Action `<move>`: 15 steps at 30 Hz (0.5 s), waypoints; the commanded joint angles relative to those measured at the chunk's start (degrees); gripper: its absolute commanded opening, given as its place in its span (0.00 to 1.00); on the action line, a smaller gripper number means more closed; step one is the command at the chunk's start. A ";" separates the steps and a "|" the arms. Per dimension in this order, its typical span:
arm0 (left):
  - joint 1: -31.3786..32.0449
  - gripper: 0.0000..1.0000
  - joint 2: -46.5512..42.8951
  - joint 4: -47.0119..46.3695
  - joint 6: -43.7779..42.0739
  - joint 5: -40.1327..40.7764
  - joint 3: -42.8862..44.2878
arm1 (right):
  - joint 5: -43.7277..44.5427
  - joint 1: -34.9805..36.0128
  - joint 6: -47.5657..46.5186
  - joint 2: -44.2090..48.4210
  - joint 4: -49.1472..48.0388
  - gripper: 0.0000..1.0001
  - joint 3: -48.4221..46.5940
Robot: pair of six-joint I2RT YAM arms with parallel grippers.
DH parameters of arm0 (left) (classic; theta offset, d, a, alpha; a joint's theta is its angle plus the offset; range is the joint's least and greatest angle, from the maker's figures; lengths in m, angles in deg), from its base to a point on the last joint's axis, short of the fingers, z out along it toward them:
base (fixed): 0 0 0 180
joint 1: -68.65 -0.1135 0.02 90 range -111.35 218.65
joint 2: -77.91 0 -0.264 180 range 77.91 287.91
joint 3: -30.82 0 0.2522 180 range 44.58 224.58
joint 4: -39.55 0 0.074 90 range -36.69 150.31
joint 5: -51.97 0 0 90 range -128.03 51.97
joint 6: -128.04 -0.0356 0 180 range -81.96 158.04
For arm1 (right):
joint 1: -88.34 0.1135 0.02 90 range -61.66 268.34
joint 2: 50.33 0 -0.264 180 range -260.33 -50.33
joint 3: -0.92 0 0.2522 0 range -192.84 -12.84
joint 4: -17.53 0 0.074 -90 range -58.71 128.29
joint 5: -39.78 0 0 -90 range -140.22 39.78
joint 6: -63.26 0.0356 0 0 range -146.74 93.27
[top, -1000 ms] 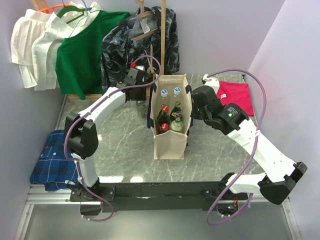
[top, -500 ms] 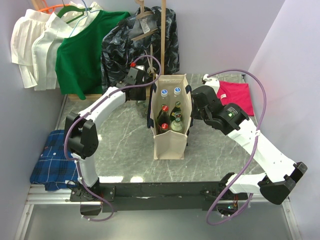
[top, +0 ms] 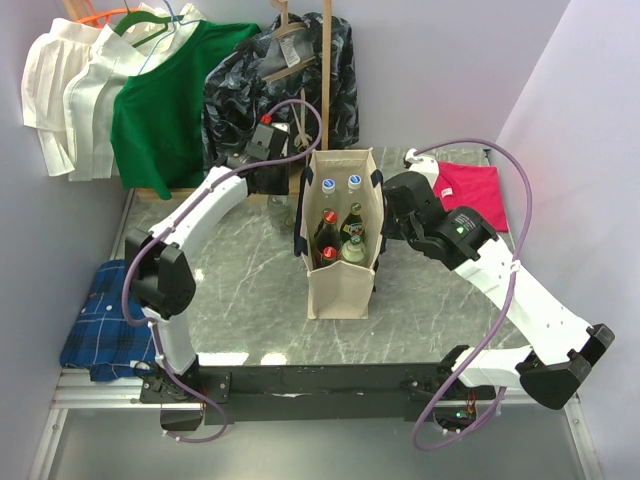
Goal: Place the beverage into the canvas bag
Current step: Pick up the drink from the center of the board.
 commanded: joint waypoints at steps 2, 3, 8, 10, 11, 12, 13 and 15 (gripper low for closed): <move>0.03 0.01 -10.43 -3.28 -2.73 2.22 4.73 | -0.28 -0.37 -0.56 1.79 -1.99 0.29 0.85; 0.03 0.01 -12.09 -3.36 -3.08 2.22 4.46 | -0.37 -0.28 -0.65 1.71 -1.99 0.29 1.03; 0.03 0.01 -16.75 -2.75 -3.61 2.22 4.28 | -0.99 -0.37 -1.00 1.44 -1.99 0.29 1.20; 0.03 0.01 -18.69 -2.49 -3.97 1.34 5.16 | -1.16 -0.46 -1.17 1.35 -2.08 0.29 1.29; 0.03 0.01 -19.13 -2.22 -4.14 0.99 5.69 | -1.34 -0.46 -1.26 1.35 -2.08 0.29 1.38; 0.03 0.01 -19.83 -1.35 -4.23 0.55 6.39 | -1.25 -0.37 -1.26 1.35 -2.08 0.29 1.38; 0.03 0.01 -20.01 -1.00 -4.32 0.29 7.79 | -1.34 -0.37 -1.44 1.27 -2.08 0.29 1.47; 0.03 0.01 -20.80 0.14 -4.58 -0.06 9.11 | -1.34 -0.37 -1.44 1.00 -1.82 0.29 1.38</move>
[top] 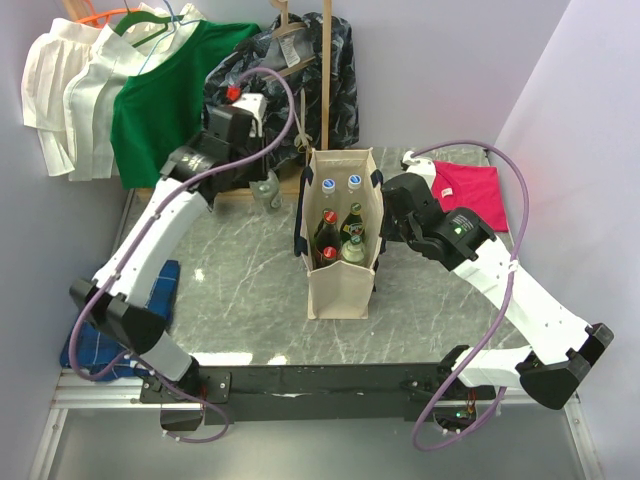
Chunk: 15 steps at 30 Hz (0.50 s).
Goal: Place the beverage into the canvas bag
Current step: Pick up the drink from the center of the board.
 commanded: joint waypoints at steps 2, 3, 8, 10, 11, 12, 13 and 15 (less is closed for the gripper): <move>0.03 0.01 -6.07 -4.48 -1.67 -1.03 7.66 | -0.27 -0.37 -0.72 0.89 -1.40 0.29 0.44; 0.03 0.01 -6.51 -4.40 -1.85 -1.29 7.75 | -0.45 -0.37 -0.54 0.89 -1.49 0.29 0.53; 0.03 0.01 -9.76 -5.27 -4.22 -4.28 7.57 | -0.89 -0.37 -0.19 0.80 -1.75 0.30 0.62; 0.03 0.01 -10.47 -5.45 -5.19 -5.68 8.01 | -1.15 -0.37 -0.10 0.80 -1.93 0.33 0.53; 0.03 0.01 -10.91 -5.10 -5.89 -5.95 8.27 | -1.32 -0.37 -0.19 0.72 -2.10 0.34 0.70; 0.03 0.01 -11.00 -4.84 -6.24 -6.04 9.32 | -1.59 -0.37 -0.19 0.72 -2.19 0.35 0.62; 0.03 0.01 -11.00 -3.79 -6.51 -6.13 9.85 | -1.76 -0.54 -0.19 0.46 -2.19 0.36 0.44; 0.03 0.01 -11.00 -3.08 -6.95 -6.48 11.08 | -1.77 -0.37 -0.19 0.19 -2.28 0.36 0.35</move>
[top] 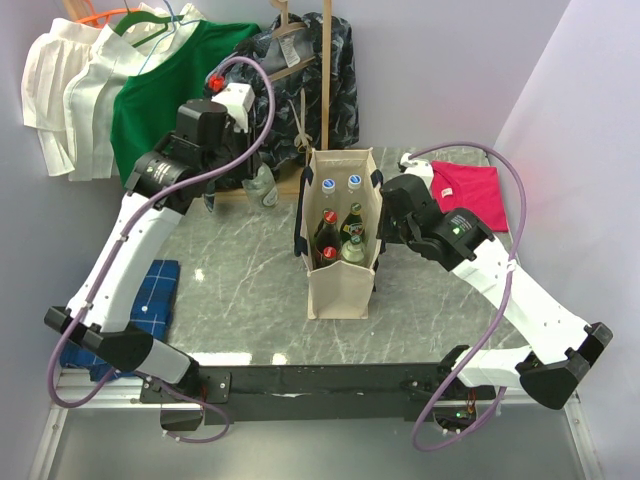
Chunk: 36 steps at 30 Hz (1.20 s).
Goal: Place the beverage into the canvas bag
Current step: Pick up the drink from the center of the board, then place the drink in the canvas bag.
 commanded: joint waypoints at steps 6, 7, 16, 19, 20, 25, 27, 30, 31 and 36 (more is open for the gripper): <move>0.03 0.01 -5.78 -5.91 -2.62 -5.93 6.67 | -0.67 -0.37 -0.10 -0.56 -2.37 0.37 -0.81; 0.03 0.01 -6.05 -5.74 -2.62 -6.89 6.76 | -0.67 -0.37 -0.01 -0.73 -2.45 0.37 -0.90; 0.03 0.01 -8.77 -5.74 -3.41 -18.32 8.69 | 0.55 -0.37 0.34 -1.88 -2.02 0.34 -1.34; 0.20 0.01 -8.68 -5.30 -3.50 -20.34 10.45 | 0.38 -0.37 0.43 -2.05 -2.19 0.30 -1.34; 0.12 0.01 -8.69 -5.30 -3.50 -20.87 10.71 | 0.29 -0.37 0.69 -2.14 -2.19 0.28 -1.16; 0.64 0.01 -8.60 -5.74 -3.15 -25.34 11.59 | 0.55 -0.37 0.87 -2.23 -1.93 0.14 -0.99; 0.90 0.01 -8.42 -6.00 -3.15 -26.49 12.30 | 0.82 -0.28 0.95 -2.23 -1.67 0.09 -1.07; 1.52 0.01 -8.07 -6.09 -3.15 -27.81 13.09 | 1.35 -0.37 1.13 -2.14 -1.23 0.01 -1.07; 2.04 0.01 -7.72 -6.09 -3.15 -27.99 13.26 | 1.61 -0.37 1.04 -2.14 -0.96 0.00 -1.16; 4.94 0.01 -6.23 -6.18 -3.15 -28.53 15.28 | 2.31 -0.46 1.57 -1.44 -0.79 0.00 -0.90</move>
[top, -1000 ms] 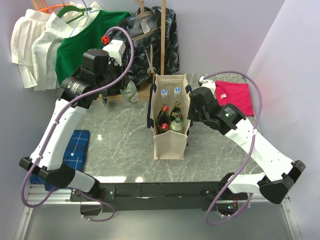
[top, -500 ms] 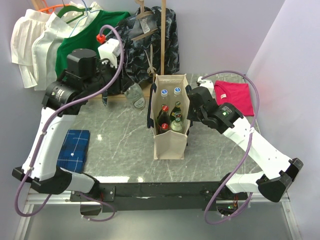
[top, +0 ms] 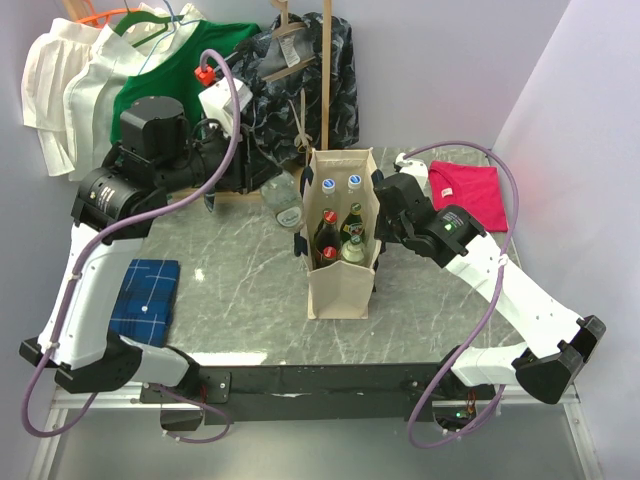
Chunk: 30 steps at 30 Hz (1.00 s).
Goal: Place the beverage into the canvas bag
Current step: Place the drink in the canvas bag.
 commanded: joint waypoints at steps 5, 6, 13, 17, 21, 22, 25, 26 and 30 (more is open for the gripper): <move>7.09 0.01 2.03 -10.31 -0.38 -1.41 7.23 | 2.55 -0.37 1.24 0.90 -0.33 0.00 -0.70; 7.79 0.01 2.20 -10.66 -0.20 -0.97 7.14 | 2.47 -0.37 1.33 1.08 -0.41 0.00 -0.53; 14.11 0.01 4.57 -12.86 -0.03 1.57 6.53 | 2.82 -0.37 1.77 1.78 -0.50 0.00 -0.26; 17.20 0.01 6.07 -14.08 -0.11 3.33 6.09 | 2.91 -0.37 2.12 2.05 -0.59 0.00 0.18; 19.57 0.01 7.65 -15.23 -0.20 4.91 5.91 | 2.91 -0.46 2.39 2.31 -0.68 0.00 0.71; 19.84 0.01 7.91 -15.40 -0.20 5.44 5.74 | 2.91 -0.37 2.39 2.31 -0.59 0.00 0.71; 20.45 0.01 8.62 -16.19 -0.03 6.85 5.21 | 3.26 -0.37 2.39 2.49 -0.59 0.00 0.79; 20.45 0.01 8.79 -16.46 -0.03 7.38 4.95 | 3.26 -0.37 2.39 2.57 -0.59 0.00 0.88; 21.15 0.01 9.32 -17.51 0.33 8.96 3.81 | 3.35 -0.37 2.39 2.75 -0.76 0.00 1.06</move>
